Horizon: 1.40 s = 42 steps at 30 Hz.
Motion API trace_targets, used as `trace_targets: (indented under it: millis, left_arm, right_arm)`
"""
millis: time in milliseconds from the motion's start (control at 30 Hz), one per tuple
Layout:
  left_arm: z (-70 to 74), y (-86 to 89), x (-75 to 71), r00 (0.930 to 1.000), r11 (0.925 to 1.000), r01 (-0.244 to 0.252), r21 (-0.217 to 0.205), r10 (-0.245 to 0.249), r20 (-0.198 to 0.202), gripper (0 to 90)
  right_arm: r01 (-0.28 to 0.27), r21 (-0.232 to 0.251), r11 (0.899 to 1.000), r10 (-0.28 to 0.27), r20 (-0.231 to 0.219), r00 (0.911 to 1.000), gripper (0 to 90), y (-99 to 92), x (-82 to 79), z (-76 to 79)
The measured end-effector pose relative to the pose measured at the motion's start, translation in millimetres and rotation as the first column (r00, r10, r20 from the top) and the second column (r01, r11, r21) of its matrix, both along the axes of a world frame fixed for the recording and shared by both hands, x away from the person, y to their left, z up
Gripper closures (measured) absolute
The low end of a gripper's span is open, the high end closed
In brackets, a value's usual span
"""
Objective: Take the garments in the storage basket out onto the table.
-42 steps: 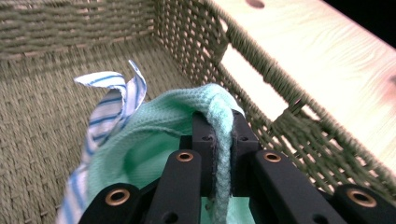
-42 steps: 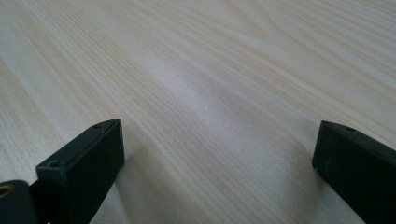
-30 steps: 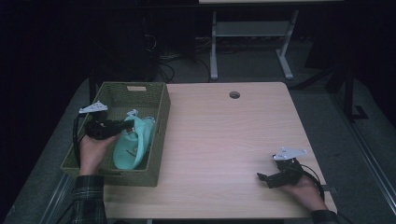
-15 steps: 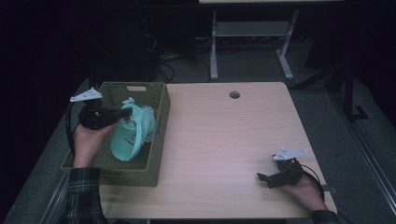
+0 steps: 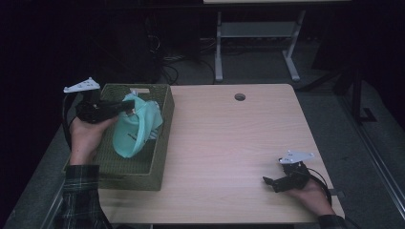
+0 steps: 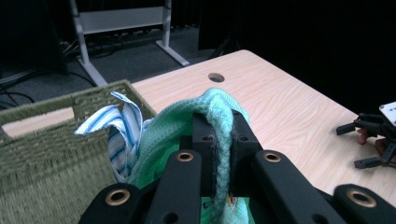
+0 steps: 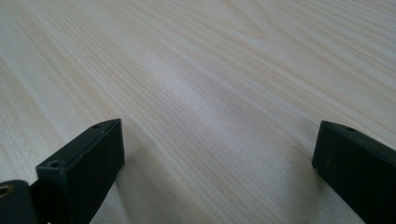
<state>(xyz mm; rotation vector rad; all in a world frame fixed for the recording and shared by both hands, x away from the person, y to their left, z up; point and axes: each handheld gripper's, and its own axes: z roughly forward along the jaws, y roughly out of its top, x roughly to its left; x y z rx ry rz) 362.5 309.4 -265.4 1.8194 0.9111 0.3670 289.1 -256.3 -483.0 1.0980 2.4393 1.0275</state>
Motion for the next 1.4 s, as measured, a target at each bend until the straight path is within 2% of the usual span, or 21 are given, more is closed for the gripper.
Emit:
trace_targets:
  millis: [300,467,700,800,1033,1200,1400]
  left_arm:
    - [21.2,-10.1,1.0,0.9989,0.9994,0.032,-0.016,-0.032,0.036,83.9]
    - [33.7,-21.9,1.5,0.9965,0.9984,0.053,-0.018,-0.052,0.066,84.1]
    - [49.1,-44.5,2.7,0.9902,0.9947,0.101,-0.018,-0.099,0.099,84.3]
    - [53.6,-57.5,3.6,0.9852,0.9902,0.136,-0.032,-0.132,0.110,84.3]
    - [52.4,-79.3,4.5,0.9773,0.9817,0.185,-0.047,-0.178,0.115,84.3]
    - [49.2,-101.0,6.1,0.9685,0.9721,0.228,-0.056,-0.220,0.116,84.3]
    - [43.3,-117.5,6.9,0.9635,0.9659,0.251,-0.065,-0.242,0.114,84.3]
  right_arm:
    - [0.000,-0.001,1.000,0.000,-0.001,1.0000,1.8,0.0,0.0,0.1]
    - [0.000,0.000,1.000,0.000,0.000,1.0000,1.8,0.0,0.0,0.0]
    - [0.002,0.002,1.000,-0.002,-0.001,1.0000,1.8,0.1,-0.1,0.0]
    - [0.002,0.001,1.000,-0.002,-0.001,1.0000,1.8,0.1,-0.1,0.0]
    - [0.001,0.001,1.000,-0.001,0.000,1.0000,1.8,0.1,0.0,0.0]
    - [0.002,0.001,1.000,-0.002,0.000,1.0000,1.8,0.1,0.0,0.0]
    - [0.003,0.003,1.000,-0.003,-0.002,1.0000,1.8,0.2,-0.1,0.0]
